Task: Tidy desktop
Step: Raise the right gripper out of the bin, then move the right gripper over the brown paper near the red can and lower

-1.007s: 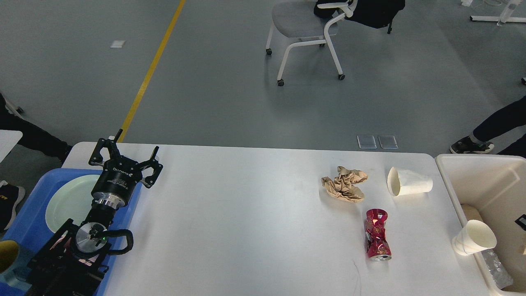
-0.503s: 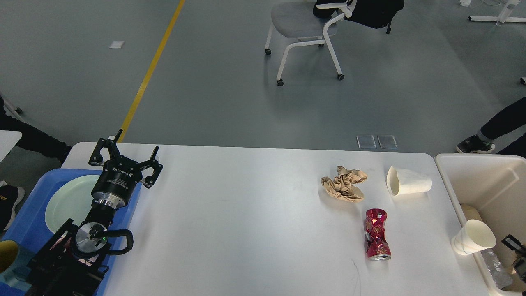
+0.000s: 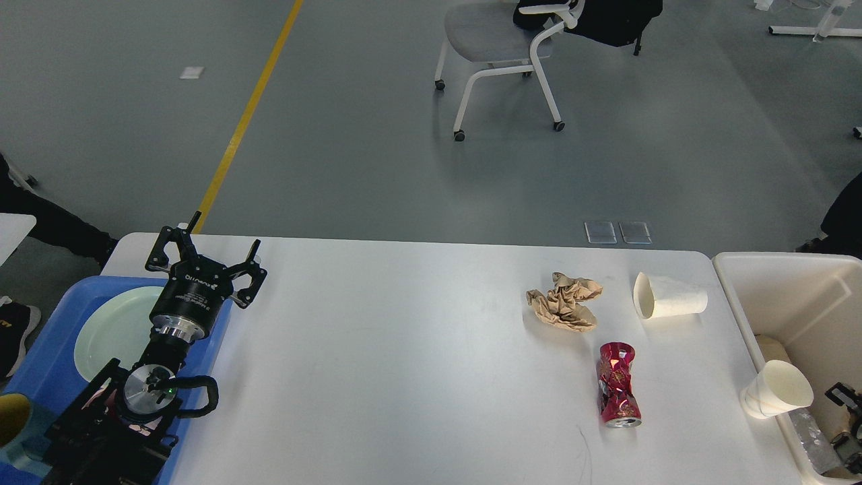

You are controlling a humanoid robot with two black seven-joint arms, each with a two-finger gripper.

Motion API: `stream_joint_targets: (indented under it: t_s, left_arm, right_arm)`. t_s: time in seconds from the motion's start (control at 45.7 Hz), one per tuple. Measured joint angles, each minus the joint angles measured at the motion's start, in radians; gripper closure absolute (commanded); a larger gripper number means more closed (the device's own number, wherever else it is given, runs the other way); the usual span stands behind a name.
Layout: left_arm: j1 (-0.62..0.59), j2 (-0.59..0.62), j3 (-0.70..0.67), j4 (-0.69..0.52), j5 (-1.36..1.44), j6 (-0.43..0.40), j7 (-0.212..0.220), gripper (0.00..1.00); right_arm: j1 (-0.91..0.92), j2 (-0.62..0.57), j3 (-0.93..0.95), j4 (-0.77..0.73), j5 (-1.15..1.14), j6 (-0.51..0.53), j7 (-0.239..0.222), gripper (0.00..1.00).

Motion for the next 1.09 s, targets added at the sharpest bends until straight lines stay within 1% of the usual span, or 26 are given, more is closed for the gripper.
stream_joint_targets:
  t_s: [0.306, 0.438, 0.525, 0.635, 0.744, 0.854, 0.963, 1.095]
  left_arm:
    - [0.0, 0.0, 0.0, 0.0, 0.0, 0.0, 0.0, 0.04]
    - [0.0, 0.0, 0.0, 0.0, 0.0, 0.0, 0.0, 0.04]
    - [0.0, 0.0, 0.0, 0.0, 0.0, 0.0, 0.0, 0.04]
    - [0.0, 0.0, 0.0, 0.0, 0.0, 0.0, 0.0, 0.04]
    - [0.0, 0.0, 0.0, 0.0, 0.0, 0.0, 0.0, 0.04]
    - [0.0, 0.0, 0.0, 0.0, 0.0, 0.0, 0.0, 0.04]
    - [0.0, 0.0, 0.0, 0.0, 0.0, 0.0, 0.0, 0.04]
    - [0.0, 0.0, 0.0, 0.0, 0.0, 0.0, 0.0, 0.04]
  right_arm:
    - [0.015, -0.01, -0.002, 0.005, 0.0, 0.003, 0.003, 0.0]
    - [0.047, -0.026, -0.008, 0.007, -0.001, 0.028, 0.003, 0.0]
    - [0.1, -0.074, -0.01, 0.016, -0.002, 0.072, 0.003, 0.0]
    - [0.196, -0.141, -0.015, 0.05, -0.013, 0.166, 0.003, 0.0]
    - [0.325, -0.197, -0.045, 0.104, -0.04, 0.3, 0.0, 0.0]
    - [0.474, -0.217, -0.11, 0.173, -0.096, 0.431, -0.006, 0.0]
    - [0.639, -0.219, -0.187, 0.278, -0.156, 0.552, -0.009, 0.0]
    - [0.873, -0.212, -0.297, 0.458, -0.193, 0.693, -0.015, 0.0]
